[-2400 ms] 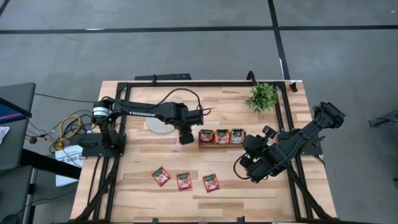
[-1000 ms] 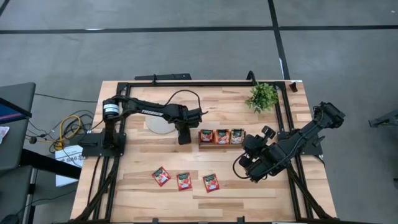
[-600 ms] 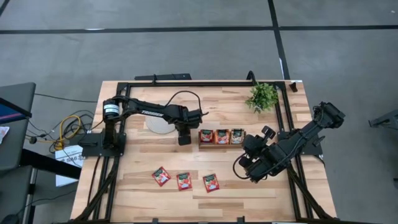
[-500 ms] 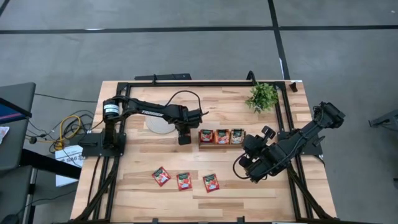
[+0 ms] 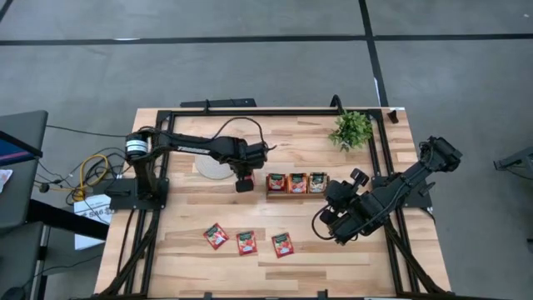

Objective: Pick & Place Tea
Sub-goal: Put the red tea bag into the left section of the wooden organizer

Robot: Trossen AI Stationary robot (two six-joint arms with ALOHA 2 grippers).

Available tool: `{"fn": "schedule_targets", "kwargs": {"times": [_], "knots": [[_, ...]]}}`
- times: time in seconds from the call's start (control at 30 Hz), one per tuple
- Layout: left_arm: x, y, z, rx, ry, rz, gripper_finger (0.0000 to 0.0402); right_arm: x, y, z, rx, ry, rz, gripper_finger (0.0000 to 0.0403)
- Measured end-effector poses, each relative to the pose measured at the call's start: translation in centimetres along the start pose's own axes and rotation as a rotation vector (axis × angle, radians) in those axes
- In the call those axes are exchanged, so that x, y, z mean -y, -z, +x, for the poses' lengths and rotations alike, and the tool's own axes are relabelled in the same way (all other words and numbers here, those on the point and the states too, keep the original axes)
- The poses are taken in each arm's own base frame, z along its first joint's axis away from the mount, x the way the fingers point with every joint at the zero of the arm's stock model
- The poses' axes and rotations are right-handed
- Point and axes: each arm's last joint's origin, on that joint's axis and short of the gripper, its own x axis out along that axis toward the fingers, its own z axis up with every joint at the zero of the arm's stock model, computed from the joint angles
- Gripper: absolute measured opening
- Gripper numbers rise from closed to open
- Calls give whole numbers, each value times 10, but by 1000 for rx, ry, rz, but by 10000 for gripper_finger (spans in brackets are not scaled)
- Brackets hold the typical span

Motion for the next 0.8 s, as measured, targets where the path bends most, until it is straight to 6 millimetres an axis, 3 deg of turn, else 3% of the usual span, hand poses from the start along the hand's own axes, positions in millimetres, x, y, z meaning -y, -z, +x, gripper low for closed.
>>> {"fn": "schedule_targets", "kwargs": {"times": [0.37, 0.63, 0.8], "knots": [[1, 9, -83, 122, -34, -37, 0, 0, 0, 0, 1, 1, -1, 75], [21, -15, -138, 286, -34, -4, 0, 0, 0, 0, 3, 1, 1, 75], [37, -33, -154, 364, -68, 25, 0, 0, 0, 0, 4, -1, 3, 75]]}}
